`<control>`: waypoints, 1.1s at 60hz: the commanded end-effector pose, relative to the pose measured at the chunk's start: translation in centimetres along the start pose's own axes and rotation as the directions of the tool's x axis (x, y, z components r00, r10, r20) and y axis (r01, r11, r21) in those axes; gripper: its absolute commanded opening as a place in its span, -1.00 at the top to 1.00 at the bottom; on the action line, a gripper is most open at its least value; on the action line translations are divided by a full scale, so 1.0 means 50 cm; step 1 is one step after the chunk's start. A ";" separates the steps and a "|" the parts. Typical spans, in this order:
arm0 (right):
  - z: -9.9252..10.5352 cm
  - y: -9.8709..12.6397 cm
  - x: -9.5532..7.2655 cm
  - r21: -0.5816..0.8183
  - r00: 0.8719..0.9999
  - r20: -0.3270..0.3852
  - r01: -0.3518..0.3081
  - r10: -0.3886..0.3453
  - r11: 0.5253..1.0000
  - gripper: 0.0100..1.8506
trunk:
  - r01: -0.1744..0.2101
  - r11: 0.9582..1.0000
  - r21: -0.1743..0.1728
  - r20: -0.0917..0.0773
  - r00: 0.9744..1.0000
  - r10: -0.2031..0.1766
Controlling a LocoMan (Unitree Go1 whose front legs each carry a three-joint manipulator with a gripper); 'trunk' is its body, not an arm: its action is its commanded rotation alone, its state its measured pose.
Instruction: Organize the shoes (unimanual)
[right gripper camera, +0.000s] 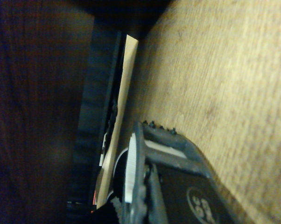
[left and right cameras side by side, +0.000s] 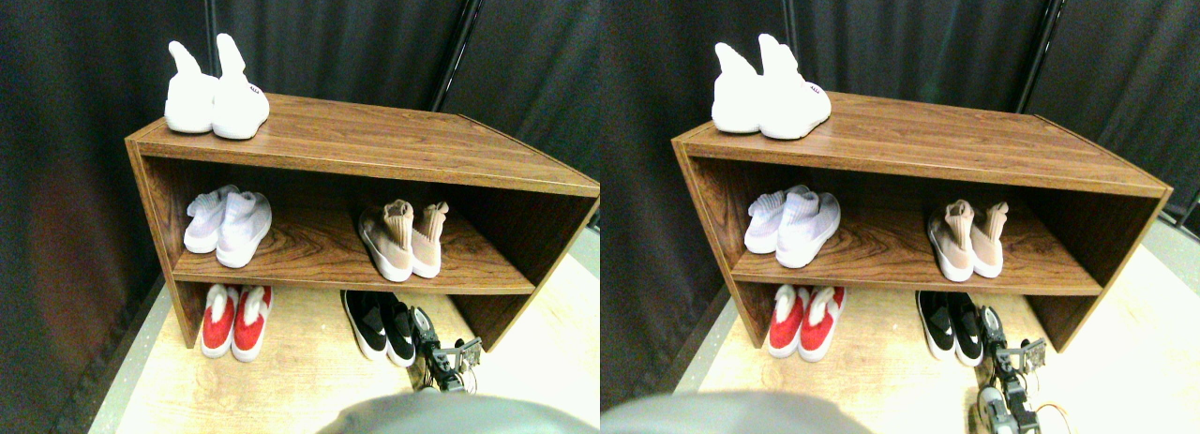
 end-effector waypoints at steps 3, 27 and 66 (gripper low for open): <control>0.001 0.016 0.004 -0.027 0.999 -0.023 -0.041 0.040 0.999 0.94 | -0.004 1.000 -0.014 -0.011 1.000 0.004; 0.042 0.106 -0.060 -0.128 0.984 -0.058 -0.176 0.170 0.976 0.94 | 0.034 0.999 -0.001 0.017 0.999 -0.034; 0.141 0.141 -0.218 -0.177 0.932 -0.138 -0.357 0.336 0.917 0.94 | 0.085 0.996 0.036 0.096 0.992 -0.088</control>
